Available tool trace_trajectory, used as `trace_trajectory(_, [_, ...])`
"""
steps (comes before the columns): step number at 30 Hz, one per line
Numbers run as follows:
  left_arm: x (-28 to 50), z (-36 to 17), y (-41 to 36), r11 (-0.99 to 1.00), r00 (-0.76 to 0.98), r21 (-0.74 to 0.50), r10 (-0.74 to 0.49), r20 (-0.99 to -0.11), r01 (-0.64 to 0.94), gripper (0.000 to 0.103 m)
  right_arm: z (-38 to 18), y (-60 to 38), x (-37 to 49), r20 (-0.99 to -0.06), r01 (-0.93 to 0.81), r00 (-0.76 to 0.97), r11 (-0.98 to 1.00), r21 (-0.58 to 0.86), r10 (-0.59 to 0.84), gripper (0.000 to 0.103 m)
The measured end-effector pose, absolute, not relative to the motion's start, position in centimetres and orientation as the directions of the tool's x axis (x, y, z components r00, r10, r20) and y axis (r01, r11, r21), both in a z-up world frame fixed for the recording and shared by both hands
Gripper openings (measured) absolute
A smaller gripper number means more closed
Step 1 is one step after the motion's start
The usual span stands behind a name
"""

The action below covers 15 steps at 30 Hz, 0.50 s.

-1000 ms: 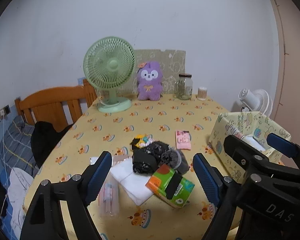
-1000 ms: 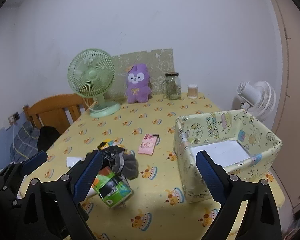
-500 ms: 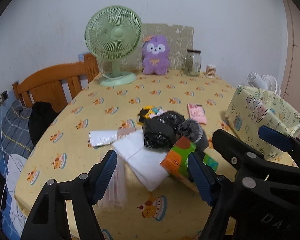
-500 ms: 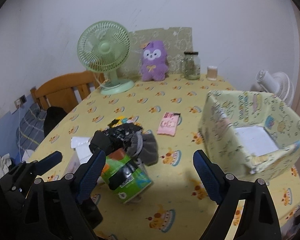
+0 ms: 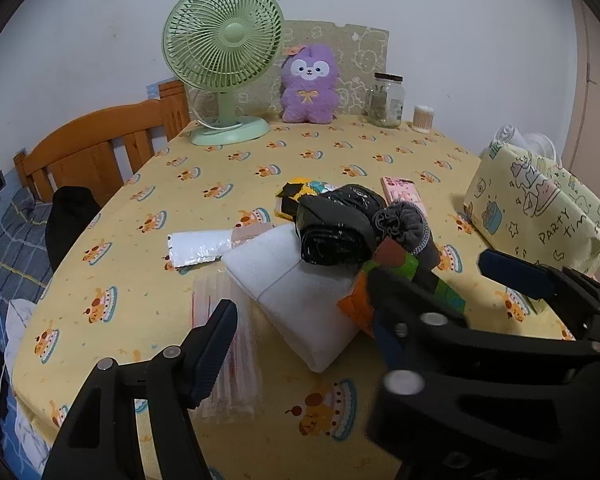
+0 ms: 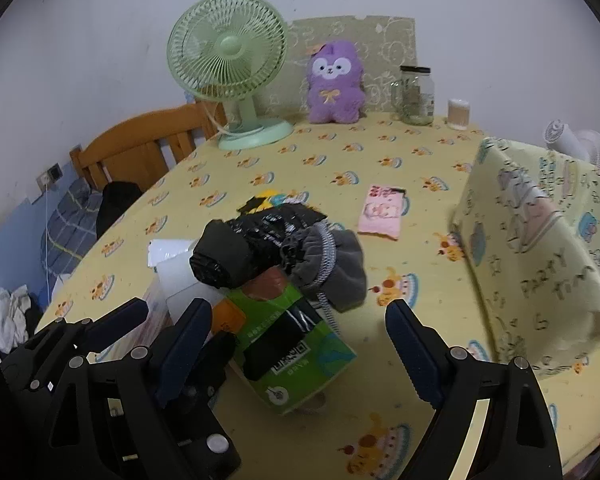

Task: Organize soft objects
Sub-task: 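Reach the right tool to the green tissue pack and close on it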

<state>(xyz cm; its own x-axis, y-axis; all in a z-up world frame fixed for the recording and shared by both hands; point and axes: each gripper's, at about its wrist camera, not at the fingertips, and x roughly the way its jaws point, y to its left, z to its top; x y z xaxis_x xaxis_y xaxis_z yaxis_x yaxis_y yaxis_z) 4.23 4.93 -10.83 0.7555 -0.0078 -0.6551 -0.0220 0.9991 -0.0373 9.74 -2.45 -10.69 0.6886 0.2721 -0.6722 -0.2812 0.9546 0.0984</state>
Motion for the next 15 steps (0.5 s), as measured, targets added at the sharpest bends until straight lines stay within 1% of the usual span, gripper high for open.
trace_trajectory(6, [4.2, -11.2, 5.1, 0.999, 0.755, -0.029, -0.009, -0.655, -0.013, 0.072, -11.6, -1.3, 10.3, -0.693, -0.301, 0.665, 0.949, 0.092, 0.278, 0.091])
trace_trajectory(10, [4.2, -11.4, 4.9, 1.000, 0.759, 0.006, 0.013, -0.651, -0.013, 0.073, -12.1, -0.8, 10.6, -0.709, -0.308, 0.648, 0.947, 0.089, 0.278, 0.089])
trace_trajectory(12, [4.2, -11.5, 5.0, 1.000, 0.757, 0.009, 0.018, -0.654, -0.016, 0.075, -12.3, -0.8, 10.8, -0.718, -0.316, 0.630, 0.942, 0.109, 0.295, 0.086])
trace_trajectory(15, [4.3, -11.4, 5.4, 1.000, 0.754, 0.003, 0.021, -0.657, -0.026, 0.077, -12.3, -0.8, 11.0, -0.719, -0.309, 0.629, 0.944, 0.118, 0.296, 0.086])
